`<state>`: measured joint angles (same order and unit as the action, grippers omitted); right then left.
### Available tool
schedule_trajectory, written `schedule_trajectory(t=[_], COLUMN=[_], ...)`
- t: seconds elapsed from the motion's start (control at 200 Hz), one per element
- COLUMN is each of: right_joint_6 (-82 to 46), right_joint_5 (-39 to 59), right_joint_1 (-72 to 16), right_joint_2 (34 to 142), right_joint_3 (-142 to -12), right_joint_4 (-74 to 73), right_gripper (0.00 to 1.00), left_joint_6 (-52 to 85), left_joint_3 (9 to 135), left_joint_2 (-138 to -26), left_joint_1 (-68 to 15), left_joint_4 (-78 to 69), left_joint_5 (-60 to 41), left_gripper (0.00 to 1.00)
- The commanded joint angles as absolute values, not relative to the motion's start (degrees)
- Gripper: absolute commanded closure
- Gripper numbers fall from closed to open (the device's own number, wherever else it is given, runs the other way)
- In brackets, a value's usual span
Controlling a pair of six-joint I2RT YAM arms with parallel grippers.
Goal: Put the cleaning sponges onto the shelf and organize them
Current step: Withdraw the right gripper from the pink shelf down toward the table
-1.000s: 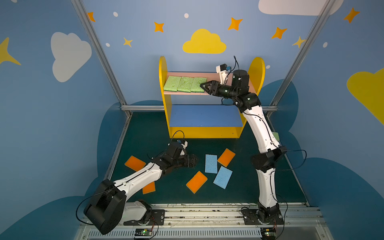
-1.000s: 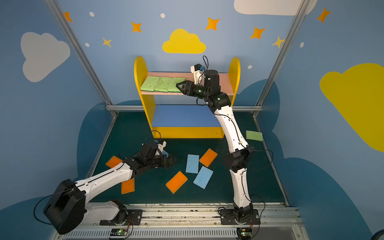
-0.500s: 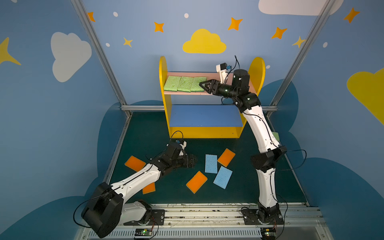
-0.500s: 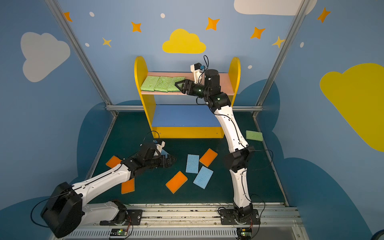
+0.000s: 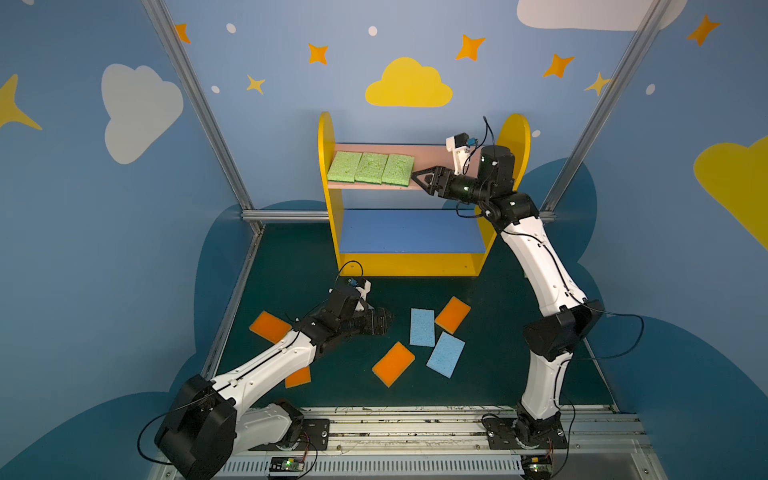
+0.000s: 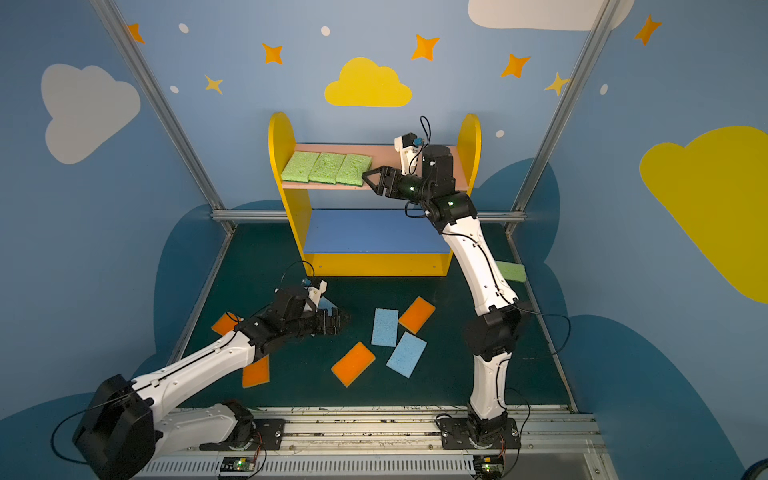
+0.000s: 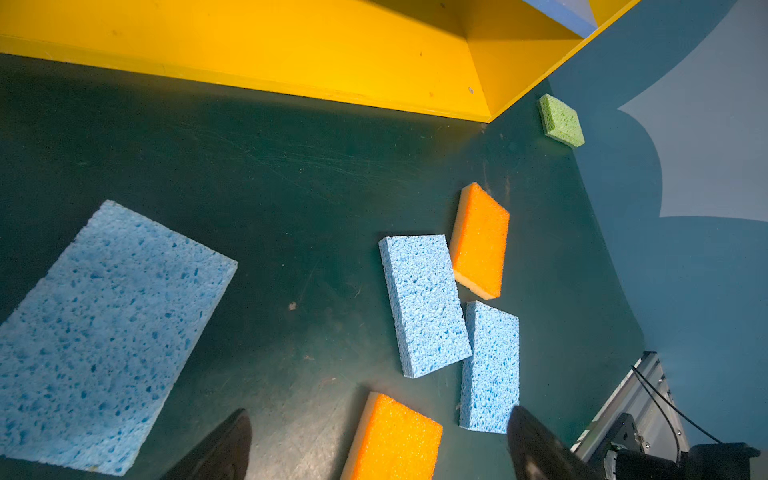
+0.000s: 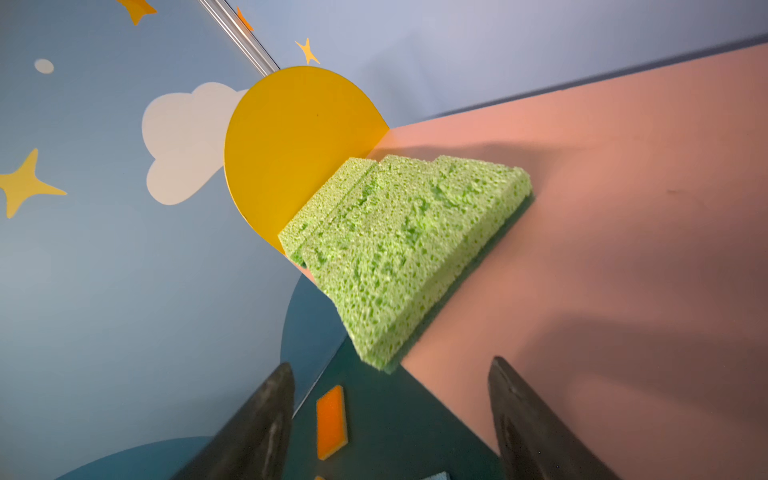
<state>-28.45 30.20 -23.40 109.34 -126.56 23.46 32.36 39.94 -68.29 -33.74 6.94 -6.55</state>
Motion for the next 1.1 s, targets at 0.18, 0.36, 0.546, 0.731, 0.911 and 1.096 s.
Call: schedule_trajectory(t=[0.18,0.36,0.546,0.731,0.911,1.096], right_joint_6=[-28.1,-34.6,-43.6,-50.8,-54.5,-54.5], right_joint_5=[23.2,19.7,24.6,25.7,24.0,28.0], right_joint_1=[-22.7,-17.2,-2.4,12.0,16.6,19.7], right_joint_2=[83.1,69.0,62.4,63.0,72.1,87.5], right_joint_3=[-90.0,-65.1,-47.3,-39.5,-41.7,-53.5], right_joint_4=[21.1,16.5,11.2,7.1,4.3,9.1], right_gripper=[0.23,0.23,0.23,0.25,0.32,0.36], left_joint_6=[30.7,31.3,32.3,33.3,34.7,36.4], left_joint_3=[42.0,43.5,44.4,44.7,46.4,48.8], left_joint_2=[-71.7,-78.0,-83.5,-88.0,-93.4,-99.3], left_joint_1=[-35.5,-36.9,-37.9,-38.1,-36.5,-32.8], left_joint_4=[5.4,-0.2,-6.6,-12.8,-18.2,-23.6], left_joint_5=[-4.4,-4.9,-5.9,-5.5,-7.5,-13.0], left_gripper=[0.05,0.04,0.04,0.03,0.02,0.02])
